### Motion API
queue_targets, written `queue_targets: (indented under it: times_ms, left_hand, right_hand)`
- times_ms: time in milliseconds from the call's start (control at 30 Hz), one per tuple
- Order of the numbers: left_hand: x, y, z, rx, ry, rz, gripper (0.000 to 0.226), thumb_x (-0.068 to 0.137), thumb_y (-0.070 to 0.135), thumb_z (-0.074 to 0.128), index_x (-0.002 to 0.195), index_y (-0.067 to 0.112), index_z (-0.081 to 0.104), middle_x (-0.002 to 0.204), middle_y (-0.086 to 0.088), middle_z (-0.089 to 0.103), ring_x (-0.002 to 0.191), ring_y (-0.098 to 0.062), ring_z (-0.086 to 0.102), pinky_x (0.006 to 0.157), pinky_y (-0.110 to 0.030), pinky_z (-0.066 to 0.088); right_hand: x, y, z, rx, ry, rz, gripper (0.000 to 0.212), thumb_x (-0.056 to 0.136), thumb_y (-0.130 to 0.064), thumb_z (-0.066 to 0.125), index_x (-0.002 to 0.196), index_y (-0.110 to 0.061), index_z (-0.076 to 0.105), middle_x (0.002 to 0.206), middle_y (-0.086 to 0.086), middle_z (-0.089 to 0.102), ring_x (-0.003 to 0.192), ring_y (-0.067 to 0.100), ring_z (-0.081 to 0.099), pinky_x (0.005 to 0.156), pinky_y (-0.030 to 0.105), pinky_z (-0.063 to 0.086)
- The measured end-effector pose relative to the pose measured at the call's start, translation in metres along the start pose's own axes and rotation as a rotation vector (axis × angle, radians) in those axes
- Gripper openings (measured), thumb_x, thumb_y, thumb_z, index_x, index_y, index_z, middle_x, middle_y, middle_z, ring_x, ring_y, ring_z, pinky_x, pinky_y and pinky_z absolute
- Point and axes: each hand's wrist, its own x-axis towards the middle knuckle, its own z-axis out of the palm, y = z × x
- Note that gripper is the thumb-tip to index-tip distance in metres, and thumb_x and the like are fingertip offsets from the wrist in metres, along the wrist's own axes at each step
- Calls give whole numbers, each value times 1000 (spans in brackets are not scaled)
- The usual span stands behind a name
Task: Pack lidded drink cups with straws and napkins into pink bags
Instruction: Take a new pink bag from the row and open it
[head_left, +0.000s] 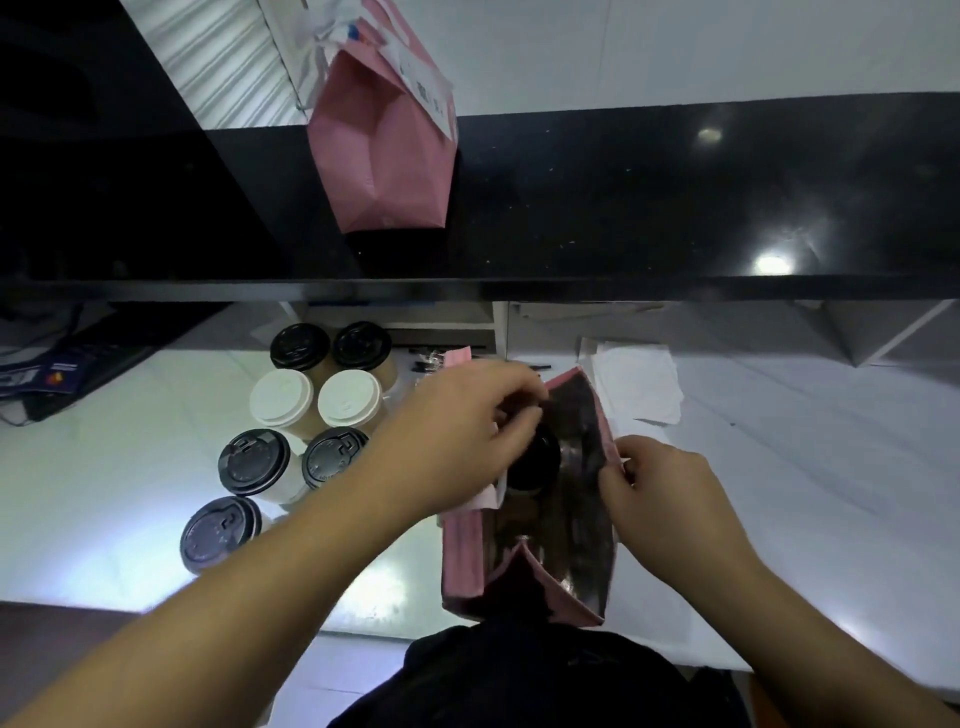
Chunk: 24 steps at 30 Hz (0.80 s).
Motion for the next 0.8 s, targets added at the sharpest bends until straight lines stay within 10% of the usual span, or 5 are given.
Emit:
queue_targets:
  times_ms: [133,467,800]
  left_hand:
    - [-41,-63,-23,-17,196,-265,9,93,31,67,102,33,70,93,21,69,88,2,65,75,-20,54]
    - [-167,-181,-27,383,-37,-934,70,78,59,75,134,21,56,132,-8,59,118,-35,57,91,-50,54]
    - [-197,-214,-2,265,12,-1021,63,83,34,77,138,17,51,136,-15,52,117,-46,53,88,-47,47]
  right_hand:
    - [0,-4,3,-3,-3,-4,30,96,-34,50,76,-21,66,56,-4,67,52,14,64,55,40,57]
    - [0,-24,11,18,-11,18,30,95,-42,53,73,-29,68,58,-12,71,49,11,67,58,41,61]
    - [-3,-33,13,17,6,34,26,93,-40,54,74,-30,70,56,-13,70,52,10,68,63,34,60]
